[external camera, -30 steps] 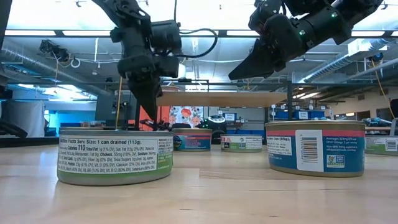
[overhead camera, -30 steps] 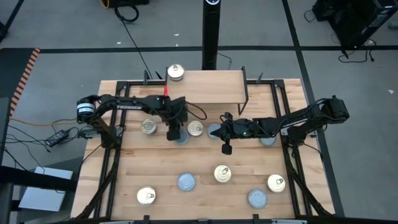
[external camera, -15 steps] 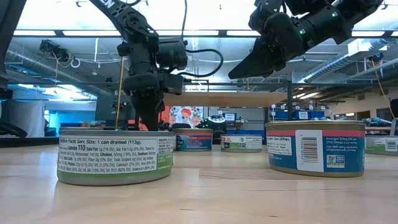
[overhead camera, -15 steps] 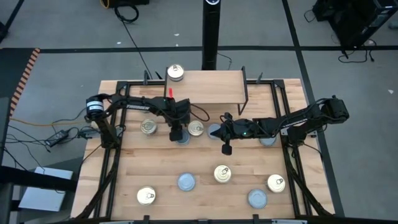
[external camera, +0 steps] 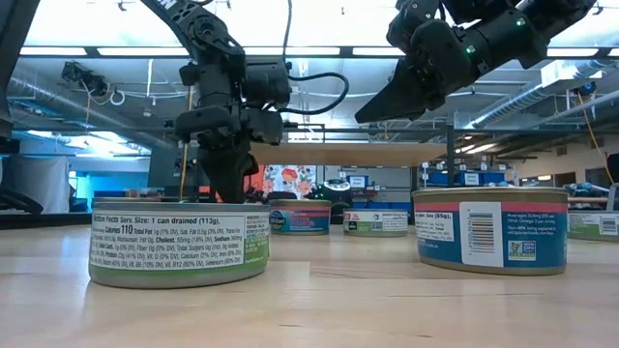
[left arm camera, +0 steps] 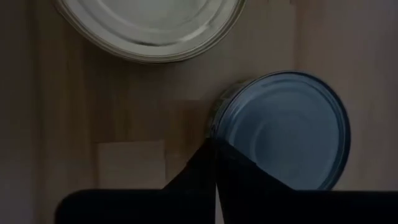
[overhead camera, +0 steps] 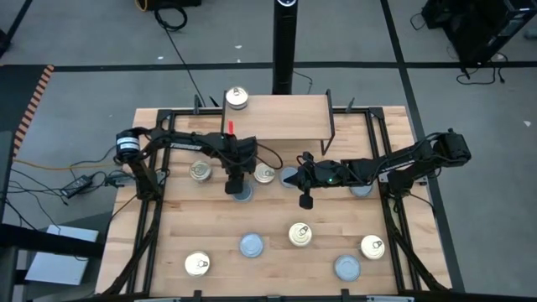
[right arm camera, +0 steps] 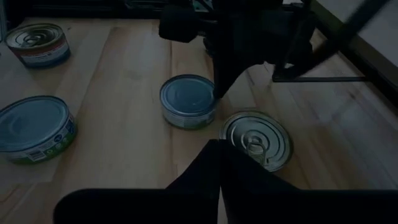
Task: Stack canned seafood by type on shelf
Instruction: Put the green tuna can on the shelf
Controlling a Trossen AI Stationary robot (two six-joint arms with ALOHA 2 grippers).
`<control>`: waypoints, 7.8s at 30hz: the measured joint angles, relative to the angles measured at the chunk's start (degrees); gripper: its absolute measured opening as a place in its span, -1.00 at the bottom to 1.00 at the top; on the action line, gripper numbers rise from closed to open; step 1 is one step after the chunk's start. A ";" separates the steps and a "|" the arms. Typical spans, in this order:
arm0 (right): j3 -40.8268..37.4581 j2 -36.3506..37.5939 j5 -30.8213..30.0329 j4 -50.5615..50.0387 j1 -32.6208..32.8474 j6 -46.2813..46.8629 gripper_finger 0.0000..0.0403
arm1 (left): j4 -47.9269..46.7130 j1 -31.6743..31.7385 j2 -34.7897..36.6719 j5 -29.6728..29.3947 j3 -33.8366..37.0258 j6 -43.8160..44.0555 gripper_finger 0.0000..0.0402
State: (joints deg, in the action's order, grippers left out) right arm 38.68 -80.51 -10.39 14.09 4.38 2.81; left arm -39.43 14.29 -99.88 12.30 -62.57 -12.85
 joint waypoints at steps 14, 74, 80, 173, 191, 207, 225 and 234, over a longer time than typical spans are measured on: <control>0.00 0.00 0.04 0.07 0.00 0.02 -0.92 | 4.02 -4.39 8.62 -6.38 0.20 -0.04 -1.00; 0.00 0.00 -0.02 1.17 1.93 1.77 -0.91 | 30.35 -8.89 15.30 -8.60 25.44 24.01 -0.97; 0.00 0.00 0.00 0.30 2.62 3.86 -0.93 | 30.80 -10.09 15.32 -10.10 26.00 23.85 -0.98; 23.39 -30.49 16.84 5.21 -4.95 7.50 -0.92 | 49.32 -12.96 11.16 -7.78 31.04 17.66 -1.00; 23.23 -30.49 17.29 2.84 -5.33 7.10 -0.90 | 48.75 -14.26 11.28 -11.72 30.37 14.41 -1.00; 23.17 -26.14 12.84 -2.49 -5.33 6.39 -0.46 | 49.05 -14.19 13.83 -12.96 32.14 13.03 -1.00; 23.23 -25.11 9.51 -1.19 -4.91 4.96 -0.26 | 44.67 -15.09 33.84 -14.17 39.52 15.84 -1.00; 29.75 -25.24 10.01 -7.50 -1.35 -0.01 -0.03 | 57.96 -15.20 38.18 -12.66 48.73 17.60 -1.00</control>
State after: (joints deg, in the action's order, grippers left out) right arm 68.42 -105.75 -0.38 6.59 3.04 2.80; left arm 18.54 -0.91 -61.70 -0.36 -13.85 4.75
